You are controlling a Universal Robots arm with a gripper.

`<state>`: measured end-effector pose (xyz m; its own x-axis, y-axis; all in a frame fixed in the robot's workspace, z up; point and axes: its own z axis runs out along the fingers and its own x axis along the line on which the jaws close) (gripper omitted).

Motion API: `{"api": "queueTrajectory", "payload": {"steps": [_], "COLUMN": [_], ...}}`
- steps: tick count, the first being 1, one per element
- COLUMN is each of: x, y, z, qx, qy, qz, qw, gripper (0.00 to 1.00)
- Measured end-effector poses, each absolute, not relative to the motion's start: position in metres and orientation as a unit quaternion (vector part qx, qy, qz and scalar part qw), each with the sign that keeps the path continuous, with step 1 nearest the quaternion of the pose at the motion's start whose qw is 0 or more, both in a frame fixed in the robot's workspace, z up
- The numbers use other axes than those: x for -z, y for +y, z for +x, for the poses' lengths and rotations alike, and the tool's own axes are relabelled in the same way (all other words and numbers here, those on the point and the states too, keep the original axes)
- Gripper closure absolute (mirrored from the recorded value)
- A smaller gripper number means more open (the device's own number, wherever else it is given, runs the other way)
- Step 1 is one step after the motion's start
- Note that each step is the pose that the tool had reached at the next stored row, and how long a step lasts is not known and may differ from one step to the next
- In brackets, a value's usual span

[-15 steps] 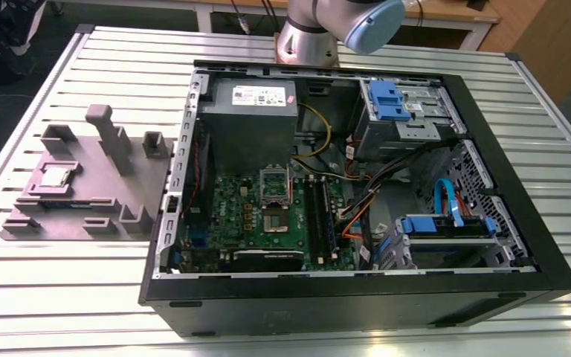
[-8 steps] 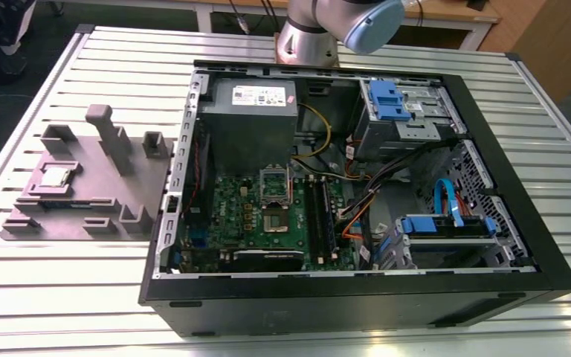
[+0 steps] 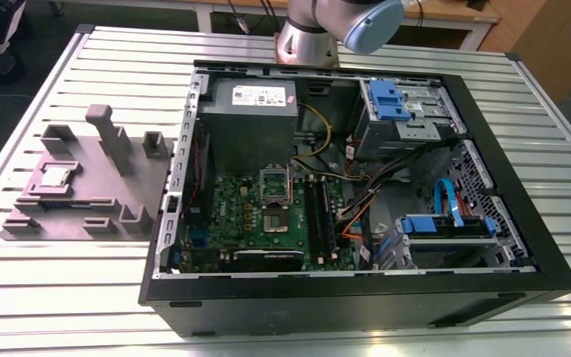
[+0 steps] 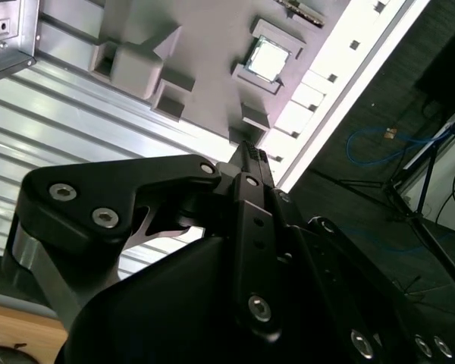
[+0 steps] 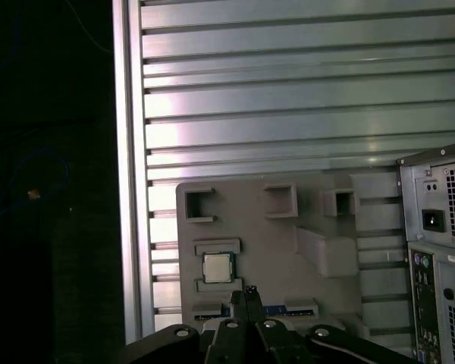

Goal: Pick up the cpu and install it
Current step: 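Reach for the cpu, then pick up the cpu and move it towards the insertion slot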

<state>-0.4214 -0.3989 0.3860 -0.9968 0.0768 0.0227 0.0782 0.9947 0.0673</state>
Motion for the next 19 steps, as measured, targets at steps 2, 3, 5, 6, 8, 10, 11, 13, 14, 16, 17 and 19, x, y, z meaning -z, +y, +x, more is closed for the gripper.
{"api": "queueTrajectory", "payload": {"steps": [2, 3, 5, 6, 8, 10, 11, 13, 14, 16, 17, 19], "x": [-0.386, -0.386, -0.385, -0.385, -0.385, -0.385, -0.385, -0.385, -0.385, -0.385, -0.385, -0.385], "y": [-0.399, -0.399, -0.399, -0.399, -0.399, -0.399, -0.399, -0.399, -0.399, -0.399, -0.399, -0.399], "z": [-0.426, -0.429, -0.434, -0.437, -0.442, -0.445, -0.447, -0.449, -0.449, -0.450, -0.450, -0.451], "qx": [0.034, 0.034, 0.034, 0.034, 0.034, 0.034, 0.034, 0.034, 0.034, 0.034, 0.034, 0.034], "qy": [-0.999, -0.999, -0.999, -0.999, -0.999, -0.999, -0.999, -0.999, -0.999, -0.999, -0.999, -0.999], "qz": [-0.039, -0.039, -0.039, -0.039, -0.039, -0.039, -0.039, -0.039, -0.039, -0.039, -0.039, -0.039], "qw": [0.010, 0.010, 0.010, 0.010, 0.010, 0.010, 0.011, 0.011, 0.011, 0.011, 0.011, 0.011], "gripper": [0.90, 0.90, 0.90, 0.90, 0.90, 0.90, 0.90, 0.90, 0.90, 0.90, 0.90, 0.90]}}
